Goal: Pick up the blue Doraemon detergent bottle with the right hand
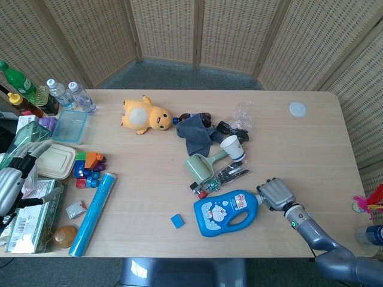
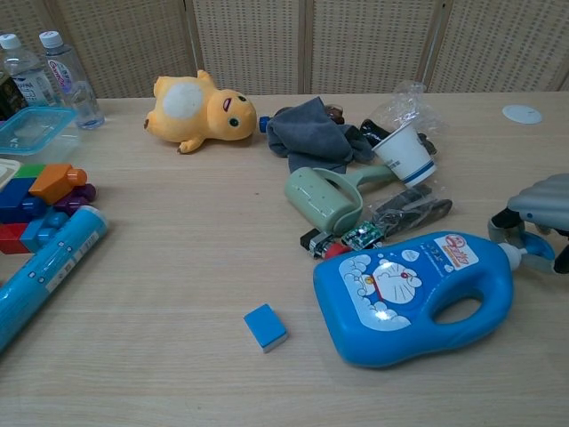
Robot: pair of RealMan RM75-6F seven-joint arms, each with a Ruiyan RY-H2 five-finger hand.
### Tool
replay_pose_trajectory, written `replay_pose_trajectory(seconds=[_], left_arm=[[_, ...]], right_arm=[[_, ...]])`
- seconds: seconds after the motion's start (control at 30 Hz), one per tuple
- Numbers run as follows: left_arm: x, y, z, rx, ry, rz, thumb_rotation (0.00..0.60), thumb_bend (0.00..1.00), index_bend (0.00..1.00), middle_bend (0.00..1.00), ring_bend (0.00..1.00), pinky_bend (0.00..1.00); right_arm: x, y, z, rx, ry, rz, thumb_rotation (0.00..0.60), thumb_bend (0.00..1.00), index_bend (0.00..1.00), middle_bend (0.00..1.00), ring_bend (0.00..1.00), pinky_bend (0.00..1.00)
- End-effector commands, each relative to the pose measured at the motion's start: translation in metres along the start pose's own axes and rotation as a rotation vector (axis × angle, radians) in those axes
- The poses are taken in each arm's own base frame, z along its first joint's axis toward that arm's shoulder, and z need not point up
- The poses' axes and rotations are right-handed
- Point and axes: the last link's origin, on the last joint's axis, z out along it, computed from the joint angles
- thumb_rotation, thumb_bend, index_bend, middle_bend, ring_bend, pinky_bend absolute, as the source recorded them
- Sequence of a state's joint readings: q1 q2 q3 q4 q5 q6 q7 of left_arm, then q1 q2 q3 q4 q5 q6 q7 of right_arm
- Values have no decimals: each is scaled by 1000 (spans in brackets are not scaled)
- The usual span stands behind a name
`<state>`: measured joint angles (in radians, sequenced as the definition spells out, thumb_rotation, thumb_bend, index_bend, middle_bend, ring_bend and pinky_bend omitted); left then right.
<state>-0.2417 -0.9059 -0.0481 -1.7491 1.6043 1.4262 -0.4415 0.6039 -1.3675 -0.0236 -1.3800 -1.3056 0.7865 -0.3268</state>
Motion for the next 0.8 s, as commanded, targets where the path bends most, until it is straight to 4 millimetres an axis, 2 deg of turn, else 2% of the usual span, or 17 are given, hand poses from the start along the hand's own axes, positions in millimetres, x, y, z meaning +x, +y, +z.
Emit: replay_pose_trajectory(seconds=[0.03,0.1,0.33,0.5,0.8], left_arm=[[0,0,0,0,-1,-1,566,300,0,0,0,0],[0,0,1,-1,-2,-1,568,300,0,0,0,0],[-1,1,1,-1,-4,-3,565,298,0,0,0,0],[-1,0,1,0,-6,-5,564,298,0,0,0,0],[-2,2,4,-7,-8,-6,567,299,0,0,0,0]], right_arm=[[2,1,0,-3,1,7,600,556,639,637,509,515],[3,2,0,-7,1,11,600,556,651,649,551,544],[14,8,0,-31,22,37,600,557,697,693,594,610],[25,15,-2,-51,49,67,600,557,708,704,603,618],[55,30,-18,-88,146,78,600,558,707,703,603,619]])
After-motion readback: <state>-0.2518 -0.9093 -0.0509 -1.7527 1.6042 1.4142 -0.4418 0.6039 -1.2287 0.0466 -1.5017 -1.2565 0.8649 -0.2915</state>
